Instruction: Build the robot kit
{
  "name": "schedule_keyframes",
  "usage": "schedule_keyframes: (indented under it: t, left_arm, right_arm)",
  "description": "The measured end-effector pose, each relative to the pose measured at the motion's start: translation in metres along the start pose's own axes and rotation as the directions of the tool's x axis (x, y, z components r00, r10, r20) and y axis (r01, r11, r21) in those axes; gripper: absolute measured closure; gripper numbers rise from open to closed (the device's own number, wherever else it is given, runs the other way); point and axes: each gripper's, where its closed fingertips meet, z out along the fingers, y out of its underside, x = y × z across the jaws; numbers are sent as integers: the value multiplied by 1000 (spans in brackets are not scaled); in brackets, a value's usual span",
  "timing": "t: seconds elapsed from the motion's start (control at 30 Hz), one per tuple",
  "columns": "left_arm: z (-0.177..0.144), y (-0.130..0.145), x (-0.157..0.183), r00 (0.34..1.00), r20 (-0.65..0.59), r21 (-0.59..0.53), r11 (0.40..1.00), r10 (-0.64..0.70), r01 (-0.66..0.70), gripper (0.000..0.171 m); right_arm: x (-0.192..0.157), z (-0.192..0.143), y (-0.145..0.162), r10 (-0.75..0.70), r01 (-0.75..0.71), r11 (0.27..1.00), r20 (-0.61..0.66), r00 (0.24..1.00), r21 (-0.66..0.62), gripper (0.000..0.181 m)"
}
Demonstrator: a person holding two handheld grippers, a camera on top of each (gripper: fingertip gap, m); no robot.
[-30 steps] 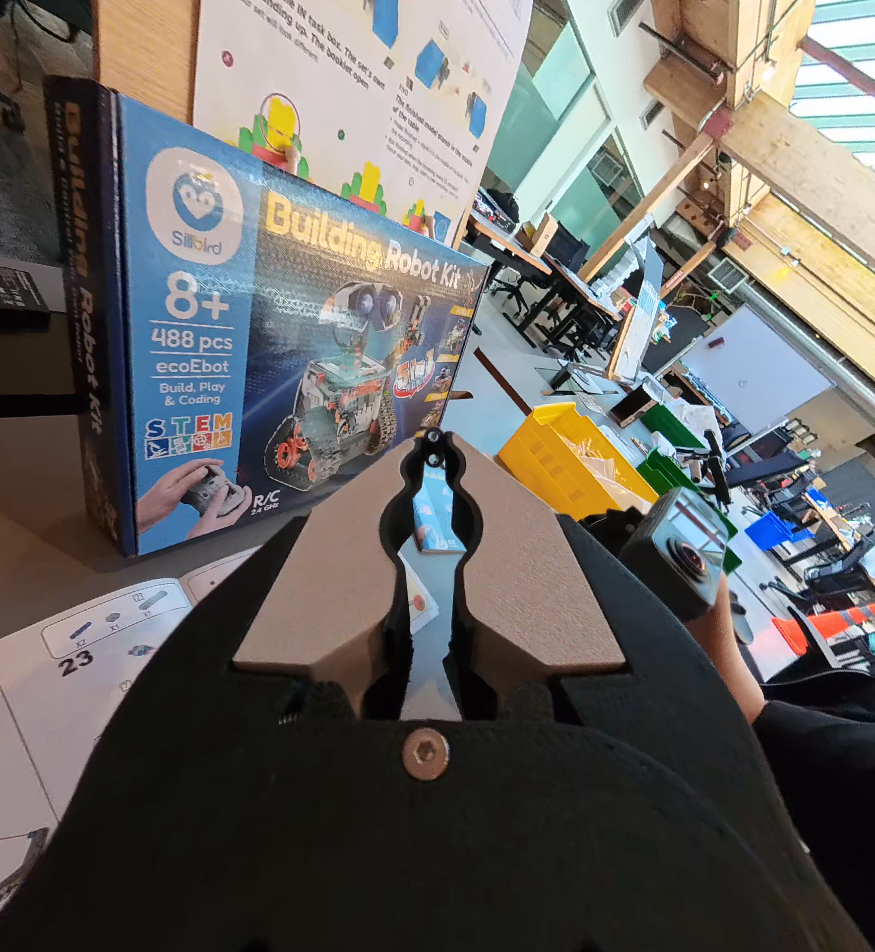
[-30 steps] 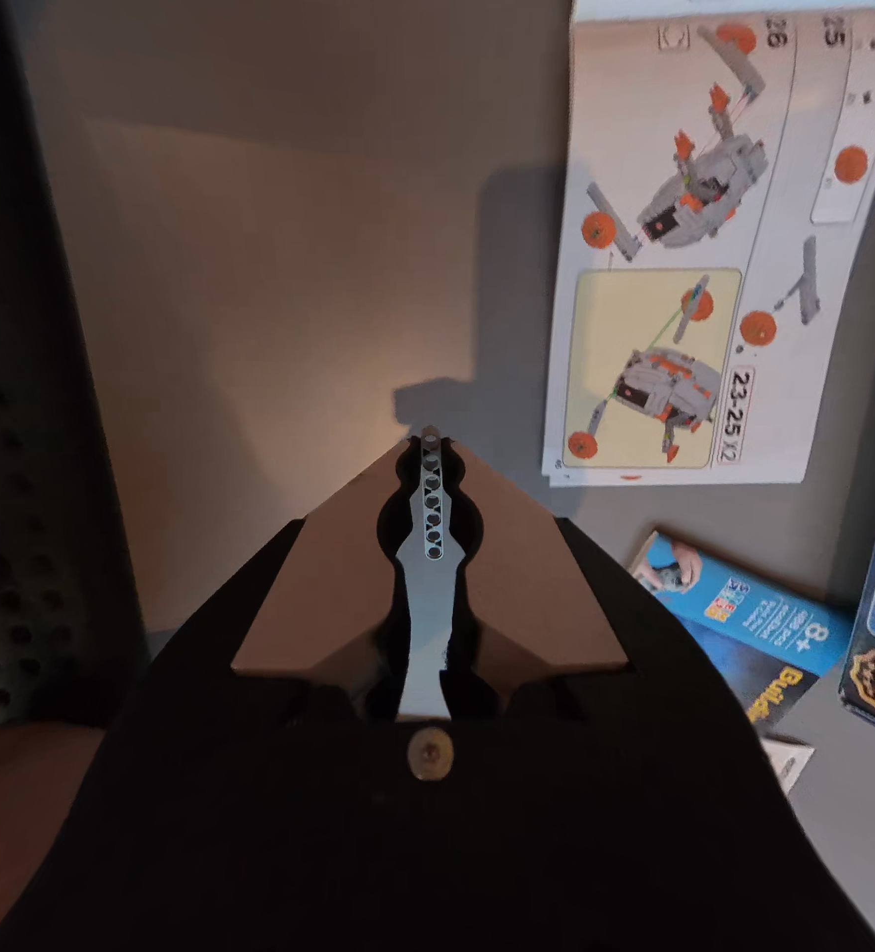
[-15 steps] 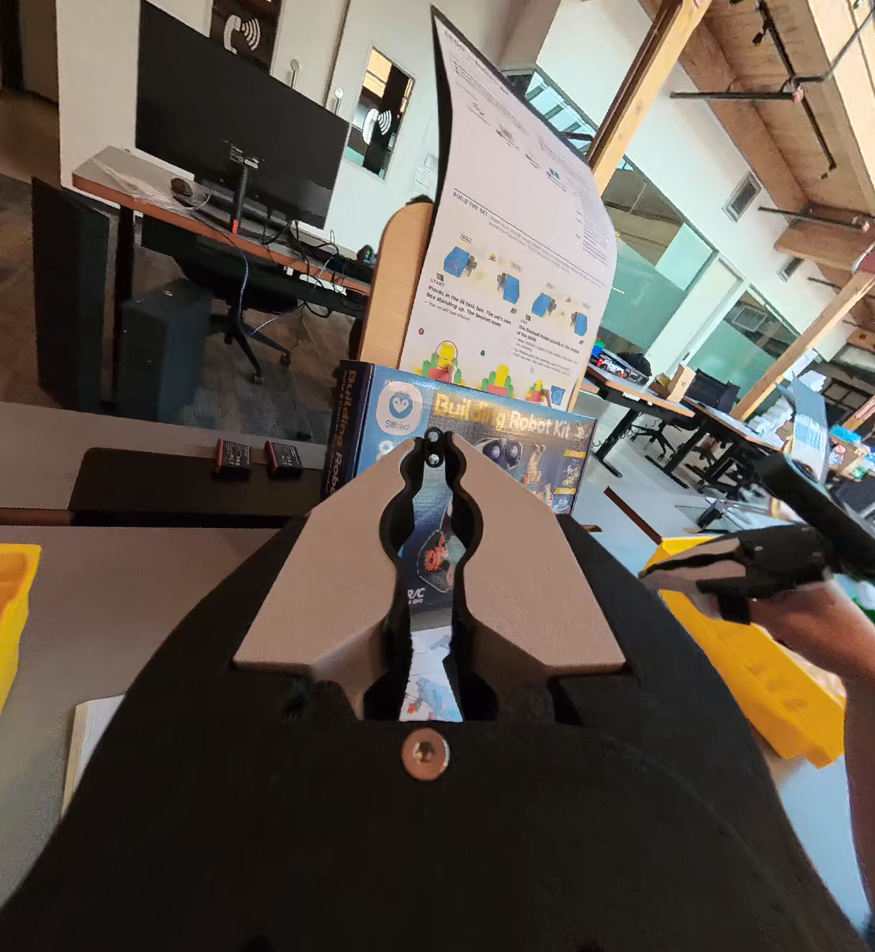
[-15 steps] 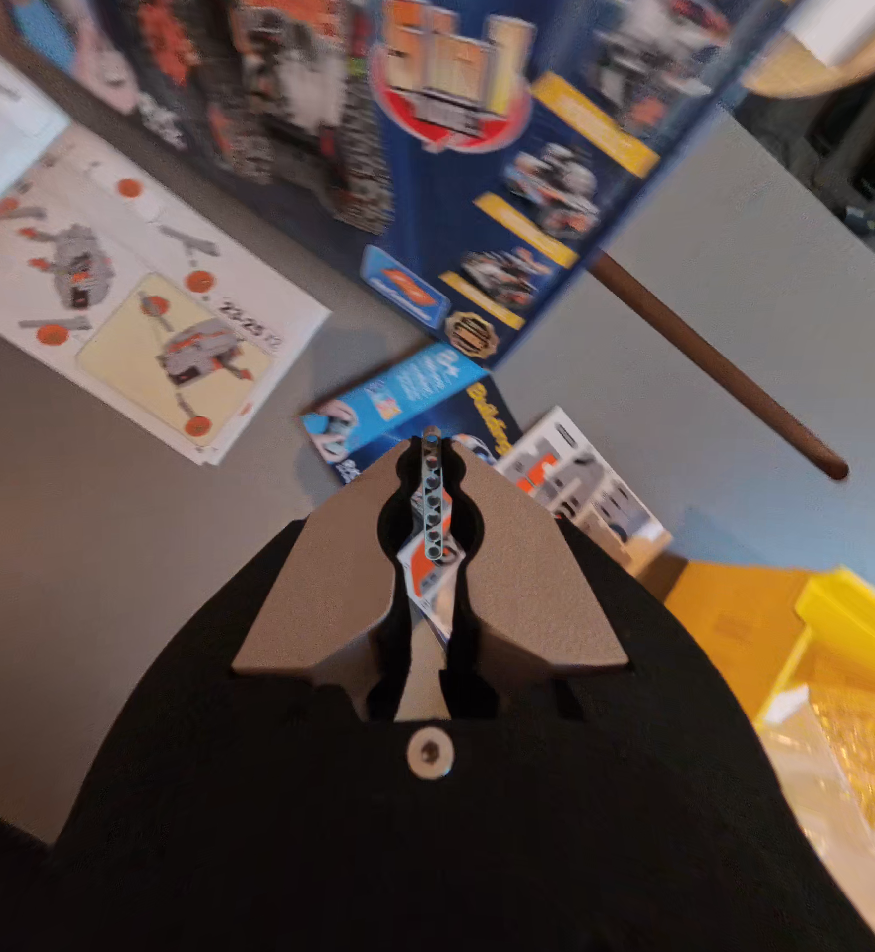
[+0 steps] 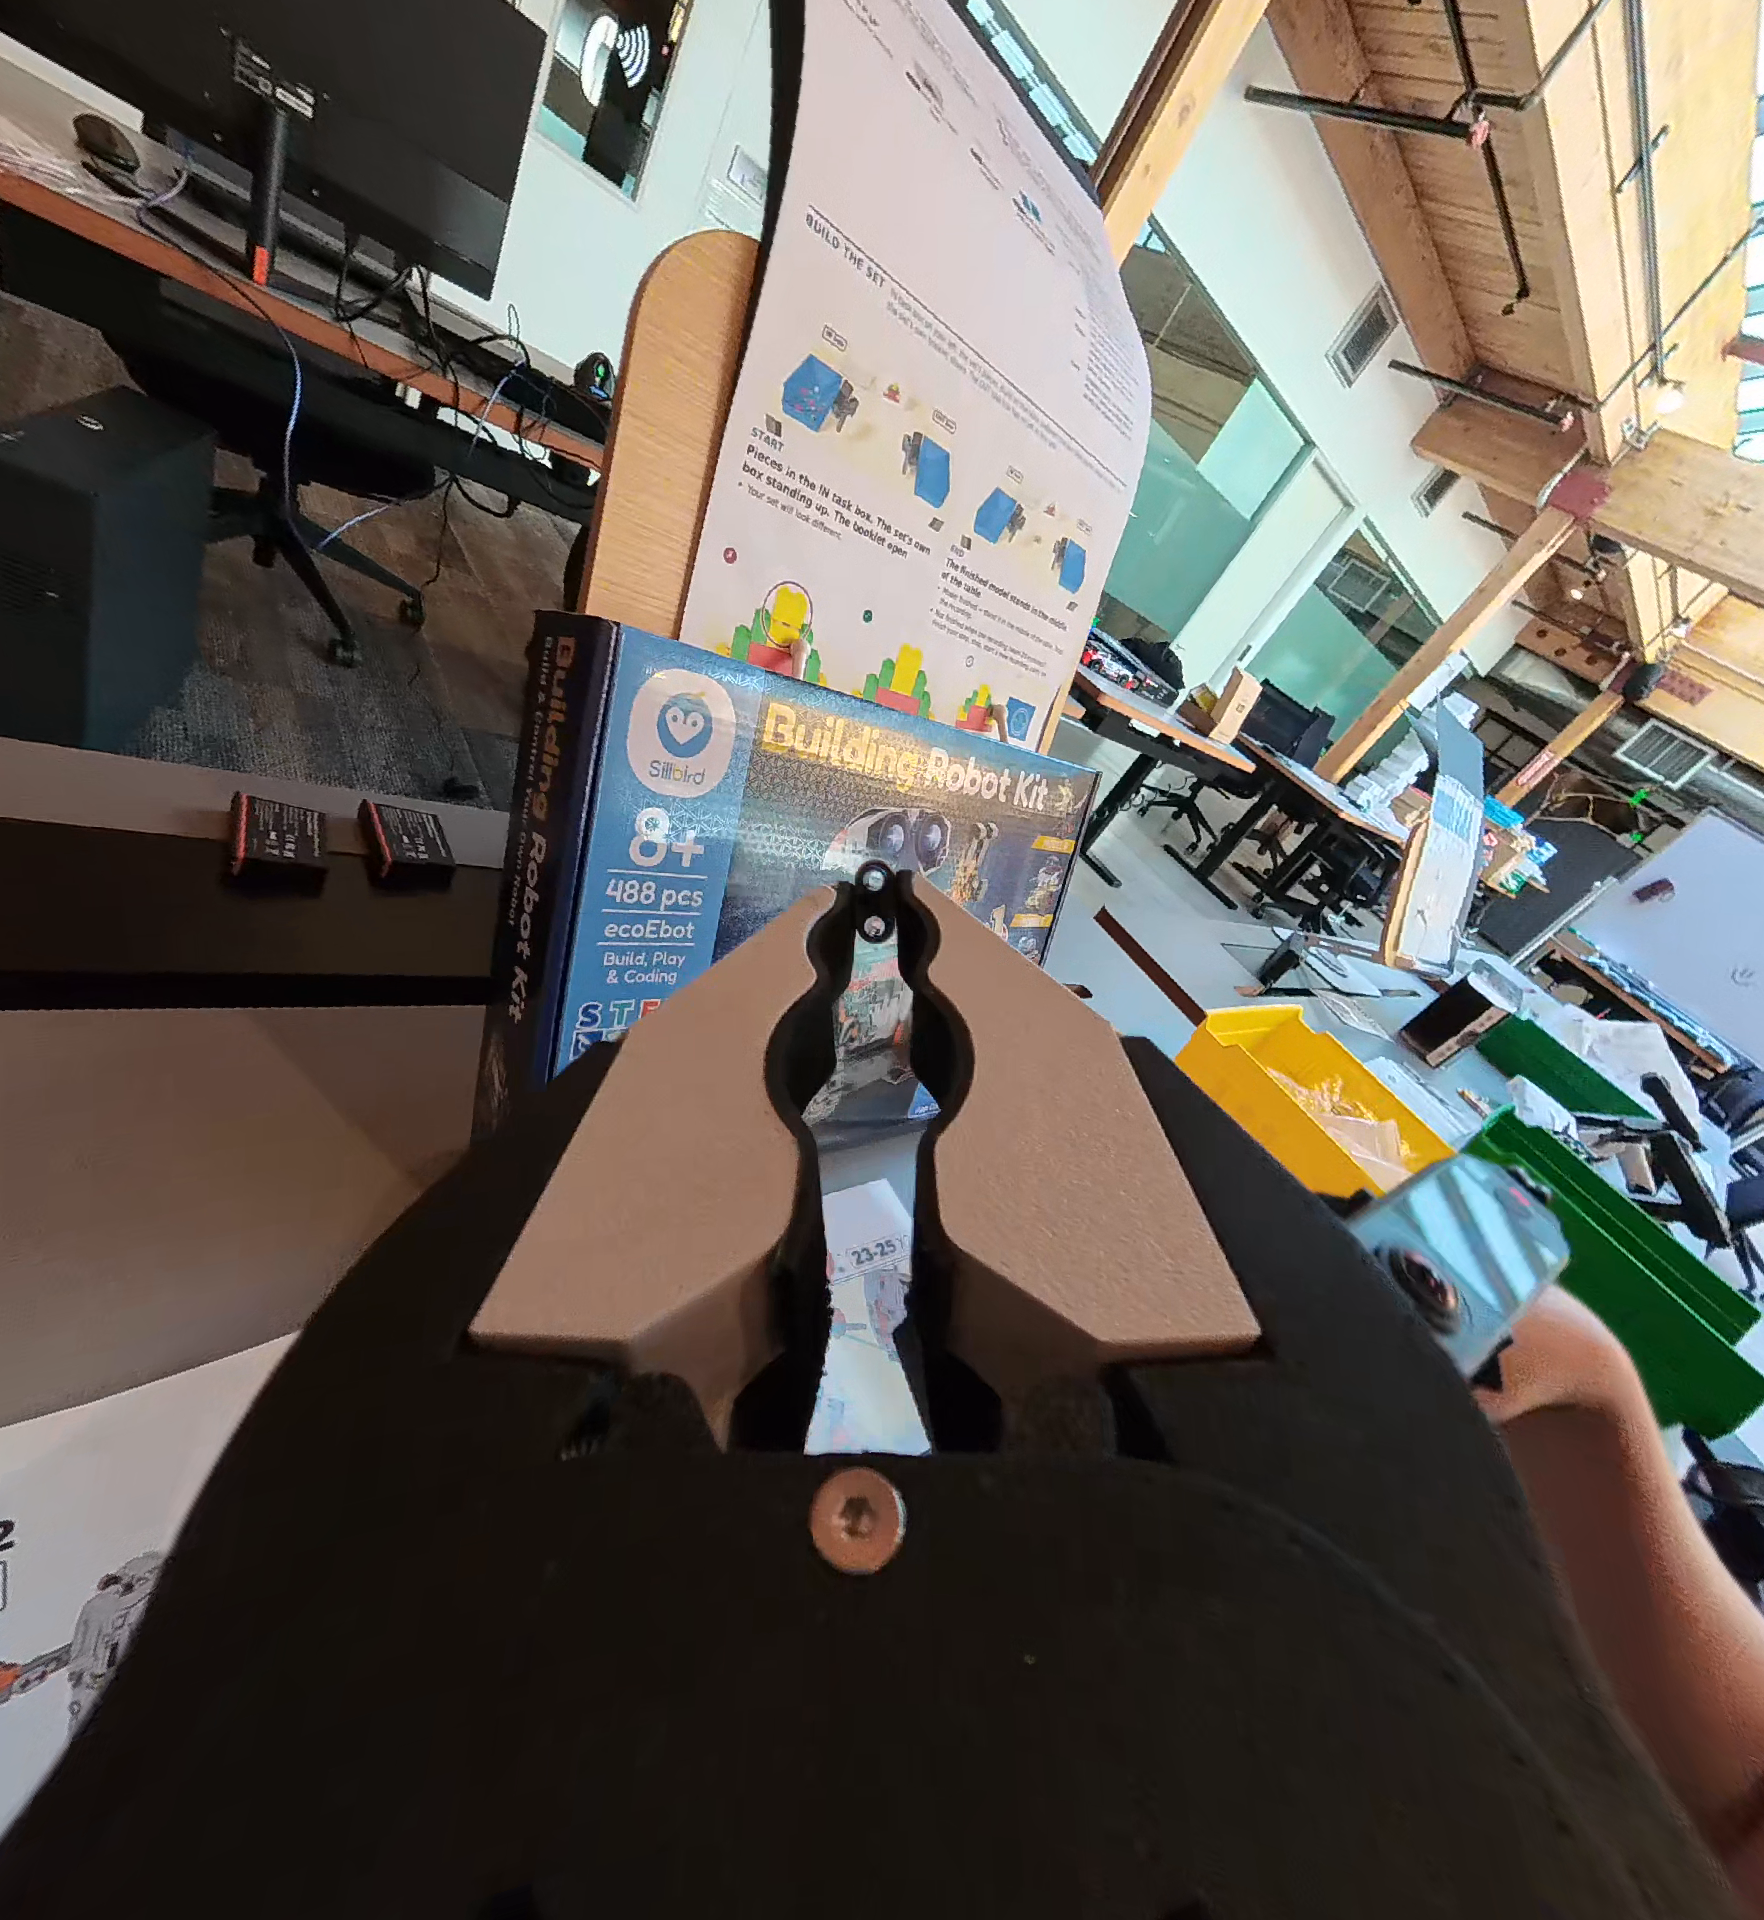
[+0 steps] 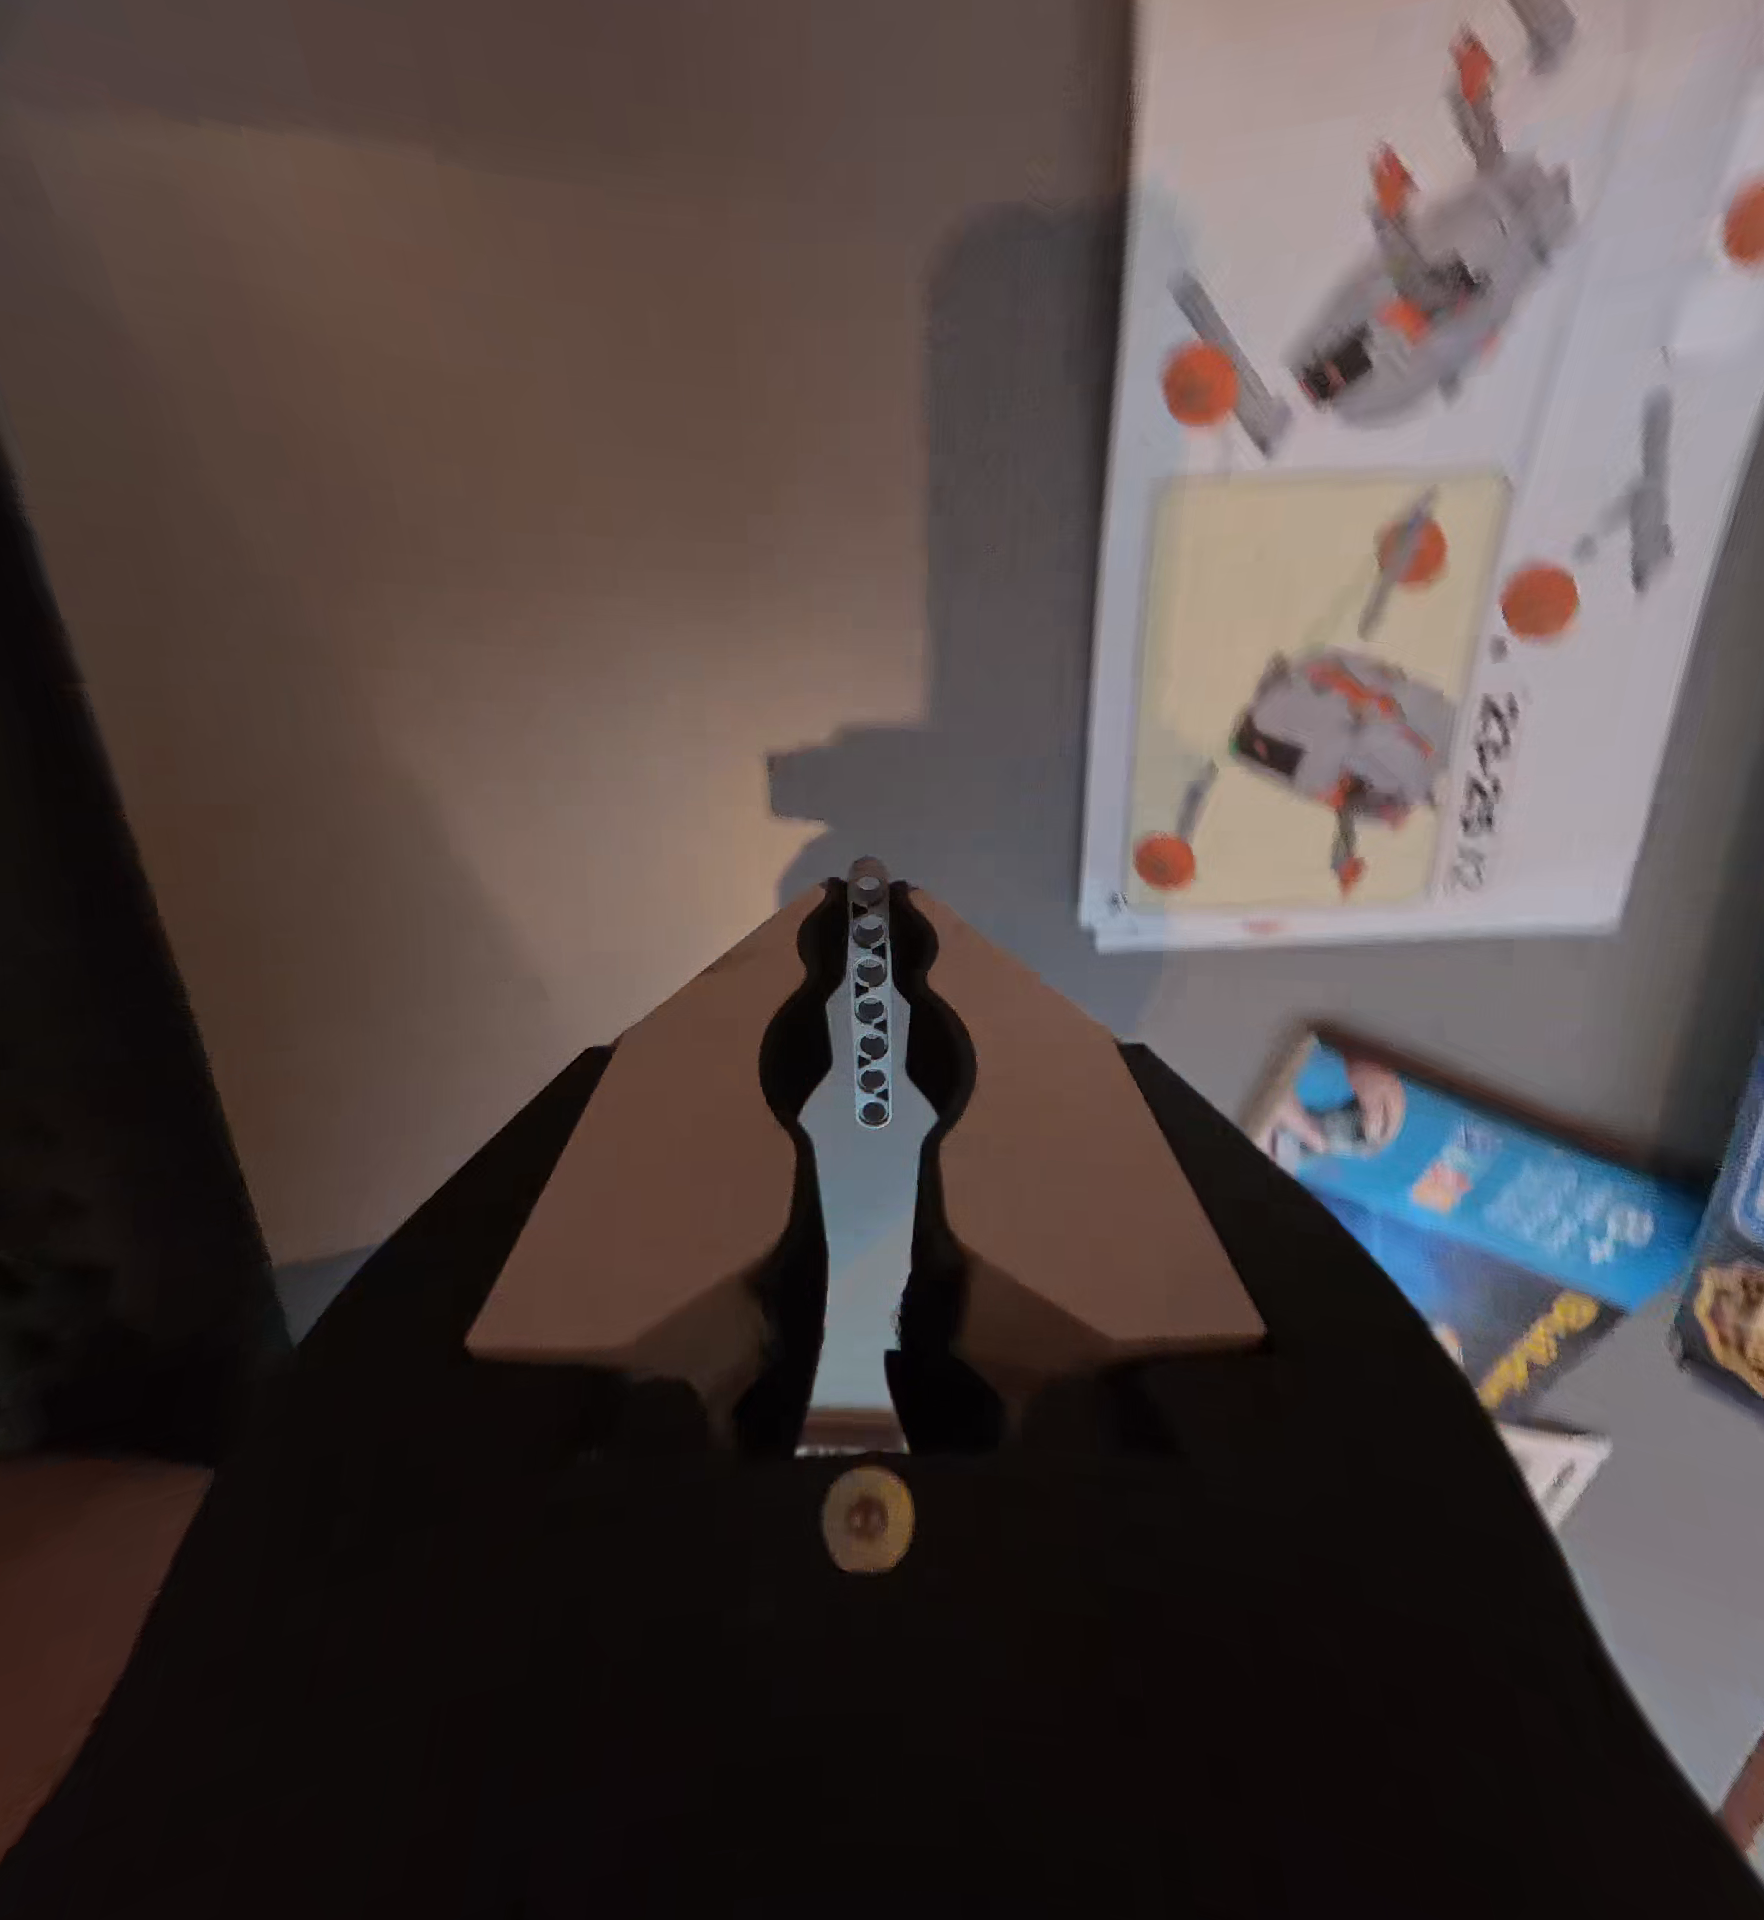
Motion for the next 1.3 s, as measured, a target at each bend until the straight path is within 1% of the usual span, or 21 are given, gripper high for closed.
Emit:
schedule_keyframes:
  t: [0.1, 0.17, 0.23, 0.37, 0.7, 0.97, 1.3]
  left_arm:
    - [0, 0, 0, 1000, -1, -3, 1000, 0, 0, 166]
    - [1, 1, 0, 1000, -2, -6, 1000, 1, -1, 166]
    - [1, 2, 0, 1000, -4, -10, 1000, -2, 2, 167]
    - [2, 3, 1, 1000, -5, -17, 1000, 0, -1, 167]
    - [3, 3, 1, 1000, -4, -19, 1000, 2, -2, 167]
    - [3, 4, 0, 1000, -4, -23, 1000, 2, -2, 167]
    - [-4, -3, -5, 1000, 8, 2, 1000, 0, 0, 166]
  right_arm:
    - [-20, 10, -25, -95, 93, 995, 43, 995, 40, 175]
    - [-29, 15, -31, -149, 147, 988, 55, 987, 43, 175]
    - [-31, 19, -33, -171, 169, 985, 53, 984, 36, 175]
    - [-31, 24, -36, -171, 169, 985, 51, 984, 39, 176]
    - [-37, 35, -45, -231, 229, 972, 46, 972, 40, 176]
    - [-31, 41, -44, -223, 222, 974, 35, 974, 36, 176]
    - [-30, 49, -41, -223, 223, 975, 44, 974, 14, 176]
